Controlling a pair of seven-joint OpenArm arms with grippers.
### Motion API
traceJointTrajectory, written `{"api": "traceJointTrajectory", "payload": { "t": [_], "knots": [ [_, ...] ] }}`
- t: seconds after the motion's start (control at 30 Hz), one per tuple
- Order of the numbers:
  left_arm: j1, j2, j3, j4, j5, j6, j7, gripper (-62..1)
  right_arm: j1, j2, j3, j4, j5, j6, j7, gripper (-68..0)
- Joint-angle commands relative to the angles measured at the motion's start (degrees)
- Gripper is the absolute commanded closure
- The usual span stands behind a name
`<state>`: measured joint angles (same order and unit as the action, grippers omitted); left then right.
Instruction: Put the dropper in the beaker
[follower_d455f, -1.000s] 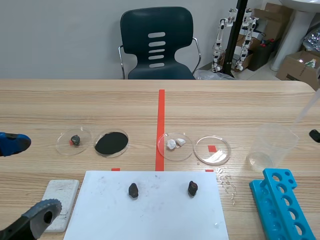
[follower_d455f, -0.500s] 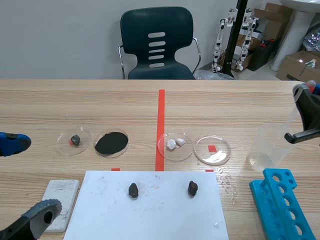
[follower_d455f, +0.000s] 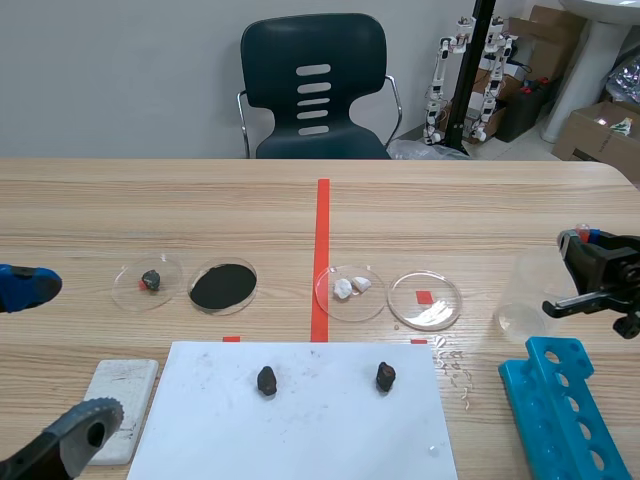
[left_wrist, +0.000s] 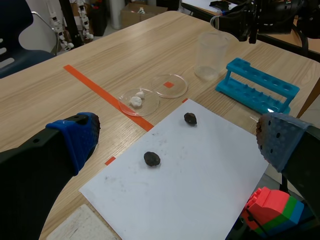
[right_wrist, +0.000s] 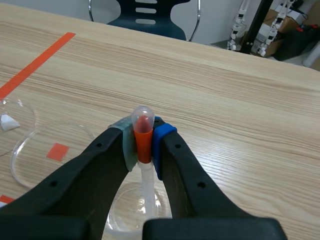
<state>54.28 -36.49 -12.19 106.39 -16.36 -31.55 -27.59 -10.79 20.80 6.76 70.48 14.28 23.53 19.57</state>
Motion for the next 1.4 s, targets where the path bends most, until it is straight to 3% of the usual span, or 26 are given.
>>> {"api": "traceJointTrajectory", "payload": {
  "t": [0.0, 0.23, 0.37, 0.6, 0.63, 1.07, 1.37],
  "knots": [
    [0.0, 0.3, -0.2, 0.4, -0.5, -0.1, -0.8, -62.3, 0.5, 1.0, 0.2, 1.4, -1.0, 0.0, 0.5, -2.8],
    [0.0, 0.3, -0.2, 0.4, -0.5, -0.1, -0.8, -62.3, 0.5, 1.0, 0.2, 1.4, -2.1, 0.1, 0.5, -18.7],
    [0.0, 0.3, -0.2, 0.4, -0.5, -0.1, -0.8, -62.3, 0.3, 1.8, -0.2, 1.4, -2.1, 0.3, 0.7, -24.1],
    [0.0, 0.3, -0.2, 0.4, -0.5, -0.1, -0.8, -62.3, -3.2, 4.2, -1.2, 5.6, 1.0, 0.5, 2.1, -57.6],
    [0.0, 0.3, -0.2, 0.4, -0.5, -0.1, -0.8, -62.3, -4.1, 4.5, -1.2, 6.8, 1.0, 0.5, 2.5, -59.4],
    [0.0, 0.3, -0.2, 0.4, -0.5, -0.1, -0.8, -62.3, -18.7, 4.8, -1.2, 22.8, 2.0, 0.5, 5.2, -61.0],
    [0.0, 0.3, -0.2, 0.4, -0.5, -0.1, -0.8, -62.3, -21.0, 4.8, -1.2, 24.4, 1.3, 0.5, 5.2, -61.0]
  ]
}}
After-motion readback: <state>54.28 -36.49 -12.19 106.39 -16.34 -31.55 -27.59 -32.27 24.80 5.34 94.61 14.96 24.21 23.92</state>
